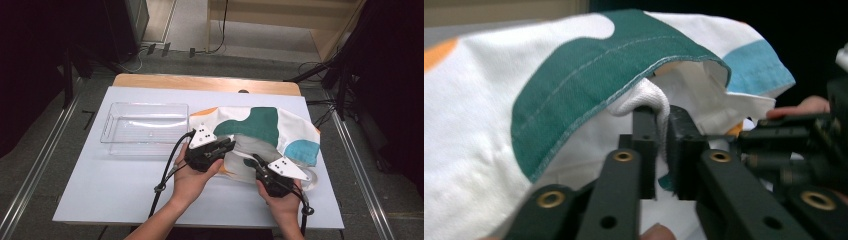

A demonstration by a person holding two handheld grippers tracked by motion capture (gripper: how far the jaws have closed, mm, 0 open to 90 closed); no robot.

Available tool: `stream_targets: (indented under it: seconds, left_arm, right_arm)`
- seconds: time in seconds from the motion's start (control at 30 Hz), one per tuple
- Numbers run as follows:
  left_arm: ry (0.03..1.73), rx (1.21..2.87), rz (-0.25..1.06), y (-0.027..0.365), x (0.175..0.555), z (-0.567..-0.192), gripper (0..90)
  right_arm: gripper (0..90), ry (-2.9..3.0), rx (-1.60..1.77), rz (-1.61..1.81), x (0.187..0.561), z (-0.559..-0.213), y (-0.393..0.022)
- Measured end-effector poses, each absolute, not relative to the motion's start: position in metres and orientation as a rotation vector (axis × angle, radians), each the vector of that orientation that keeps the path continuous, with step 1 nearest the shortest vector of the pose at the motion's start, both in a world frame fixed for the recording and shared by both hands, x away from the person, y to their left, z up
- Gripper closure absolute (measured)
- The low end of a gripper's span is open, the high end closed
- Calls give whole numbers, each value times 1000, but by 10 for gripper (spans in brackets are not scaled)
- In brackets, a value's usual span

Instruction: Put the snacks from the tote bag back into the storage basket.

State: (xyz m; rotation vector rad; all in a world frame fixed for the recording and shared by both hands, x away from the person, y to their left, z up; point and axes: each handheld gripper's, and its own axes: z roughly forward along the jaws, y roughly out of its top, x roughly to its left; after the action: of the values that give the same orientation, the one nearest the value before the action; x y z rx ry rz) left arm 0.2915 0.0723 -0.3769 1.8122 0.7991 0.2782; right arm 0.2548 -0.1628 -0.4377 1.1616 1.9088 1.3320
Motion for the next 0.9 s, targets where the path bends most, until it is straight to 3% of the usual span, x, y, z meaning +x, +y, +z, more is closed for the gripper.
stream_targets:
  seconds: [0.13, 0.2, 0.47, 0.63, 0.9]
  left_arm:
    - [788, 1806, 264, 77, 285, -391, 575]
    - [840, 1797, 346, 85, 274, -410, 506]
    - [1048, 1870, 498, 87, 278, -451, 397]
    - [1077, 1876, 499, 88, 284, -456, 584]
    - [1057, 1904, 452, 86, 284, -459, 713]
  right_arm:
    - [888, 1804, 1206, 1406, 254, -427, -179]
    - [887, 1757, 1206, 1440, 253, -419, -186]
    - [876, 1702, 1158, 1455, 256, -400, -199]
    - [681, 1730, 1141, 1455, 255, -400, -202]
    - [471, 1710, 1121, 1386, 247, -408, -209]
